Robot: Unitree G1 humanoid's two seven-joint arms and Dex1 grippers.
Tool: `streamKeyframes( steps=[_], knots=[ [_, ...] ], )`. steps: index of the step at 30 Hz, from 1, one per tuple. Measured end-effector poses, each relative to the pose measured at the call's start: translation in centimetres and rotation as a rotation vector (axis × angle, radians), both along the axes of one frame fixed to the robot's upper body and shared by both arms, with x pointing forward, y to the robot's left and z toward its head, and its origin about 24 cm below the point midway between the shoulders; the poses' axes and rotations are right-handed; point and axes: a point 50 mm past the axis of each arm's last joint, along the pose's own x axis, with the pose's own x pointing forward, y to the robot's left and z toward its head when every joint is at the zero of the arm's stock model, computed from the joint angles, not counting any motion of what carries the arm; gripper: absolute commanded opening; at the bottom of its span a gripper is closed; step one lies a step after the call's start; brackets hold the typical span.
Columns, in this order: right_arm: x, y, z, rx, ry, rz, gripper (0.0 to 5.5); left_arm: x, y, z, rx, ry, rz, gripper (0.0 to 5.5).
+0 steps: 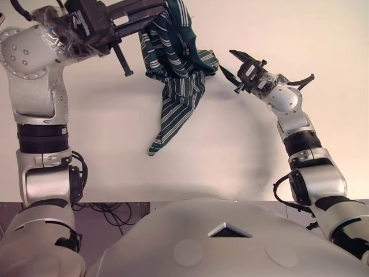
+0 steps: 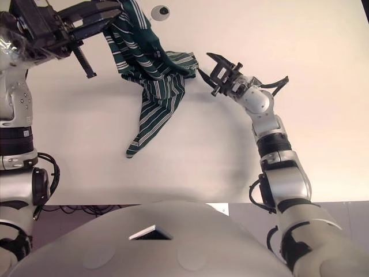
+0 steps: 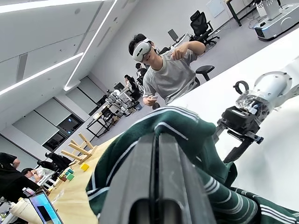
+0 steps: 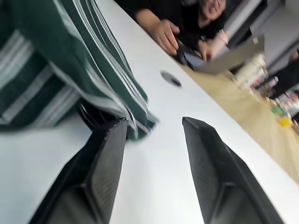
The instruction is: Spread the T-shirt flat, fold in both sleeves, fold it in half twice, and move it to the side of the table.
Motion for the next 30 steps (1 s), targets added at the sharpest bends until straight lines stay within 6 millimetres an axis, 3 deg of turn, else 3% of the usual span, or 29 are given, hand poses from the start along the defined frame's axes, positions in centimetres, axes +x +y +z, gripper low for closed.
streamKeyframes(
  steps=[7, 13, 22, 26, 30],
  knots=[
    [-0.5, 1.4, -0.2, -0.035, 0.016, 0.091, 2.15, 0.0, 0.0, 0.0, -0.001, -0.003, -0.001, 0.00],
    [-0.4, 1.1, -0.1, -0.045, 0.018, 0.080, 2.15, 0.1, -0.1, 0.2, -0.001, -0.011, -0.004, 0.00],
    [0.1, 2.9, 0.5, -0.006, -0.007, 0.103, 0.70, 0.0, -0.1, 0.1, -0.002, -0.010, -0.004, 0.00],
    [0.2, 2.4, 0.7, 0.009, -0.010, 0.085, 0.12, 0.1, 0.0, 0.0, -0.004, -0.005, 0.000, 0.00],
    [0.2, 2.2, 0.9, 0.029, -0.005, 0.080, 0.01, 0.1, 0.0, -0.2, -0.013, -0.001, 0.004, 0.00]
  ],
)
